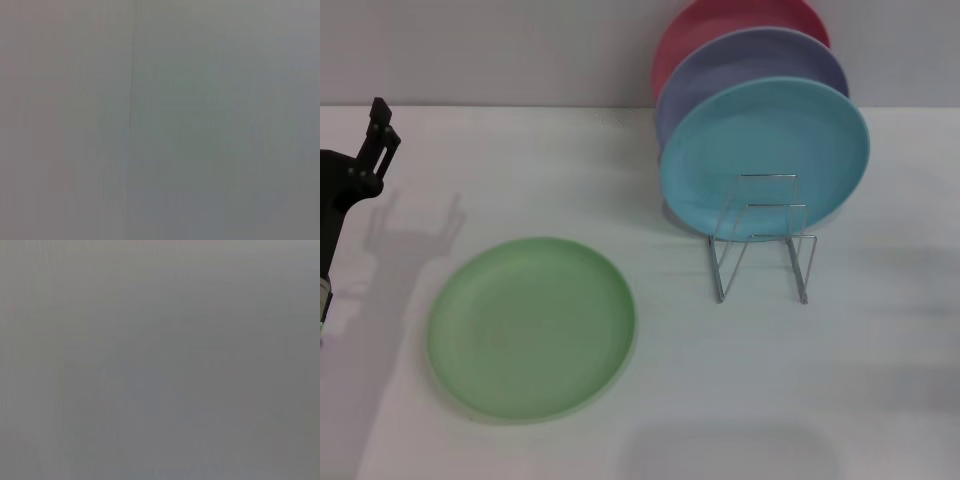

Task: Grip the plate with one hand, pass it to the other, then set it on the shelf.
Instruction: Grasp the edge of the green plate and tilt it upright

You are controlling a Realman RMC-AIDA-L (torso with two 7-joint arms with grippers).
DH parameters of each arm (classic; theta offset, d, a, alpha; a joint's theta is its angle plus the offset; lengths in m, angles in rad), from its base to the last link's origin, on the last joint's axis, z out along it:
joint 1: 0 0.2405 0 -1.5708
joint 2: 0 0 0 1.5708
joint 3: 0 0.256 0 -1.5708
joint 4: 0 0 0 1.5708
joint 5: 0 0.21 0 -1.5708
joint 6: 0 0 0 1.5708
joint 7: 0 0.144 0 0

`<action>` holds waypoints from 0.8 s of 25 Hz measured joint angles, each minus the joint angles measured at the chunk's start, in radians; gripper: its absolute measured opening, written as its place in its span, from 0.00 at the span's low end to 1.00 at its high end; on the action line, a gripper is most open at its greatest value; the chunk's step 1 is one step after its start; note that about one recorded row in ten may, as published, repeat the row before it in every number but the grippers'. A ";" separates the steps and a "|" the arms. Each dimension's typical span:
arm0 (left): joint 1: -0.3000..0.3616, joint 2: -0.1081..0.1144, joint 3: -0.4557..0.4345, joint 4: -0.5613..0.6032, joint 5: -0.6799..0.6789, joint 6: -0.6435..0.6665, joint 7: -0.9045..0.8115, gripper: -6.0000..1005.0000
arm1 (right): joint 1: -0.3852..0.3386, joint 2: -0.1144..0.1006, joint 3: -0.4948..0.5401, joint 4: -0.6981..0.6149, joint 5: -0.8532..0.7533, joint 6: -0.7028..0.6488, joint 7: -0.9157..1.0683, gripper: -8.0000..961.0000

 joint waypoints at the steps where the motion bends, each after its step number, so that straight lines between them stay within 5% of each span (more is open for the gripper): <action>1: 0.000 0.000 0.000 0.000 -0.001 0.003 0.009 0.83 | 0.000 0.000 0.000 0.000 0.000 0.000 0.000 0.68; 14: 0.011 -0.002 -0.062 0.008 -0.004 0.008 0.180 0.83 | -0.003 0.000 0.000 0.000 0.000 0.000 0.000 0.67; 18: 0.011 0.002 -0.139 0.040 -0.005 -0.098 0.183 0.82 | -0.003 0.000 0.000 0.000 -0.001 -0.002 0.000 0.68; 20: 0.012 0.015 -0.220 0.103 0.001 -0.269 0.189 0.82 | -0.002 0.000 0.000 0.000 -0.002 -0.002 0.000 0.68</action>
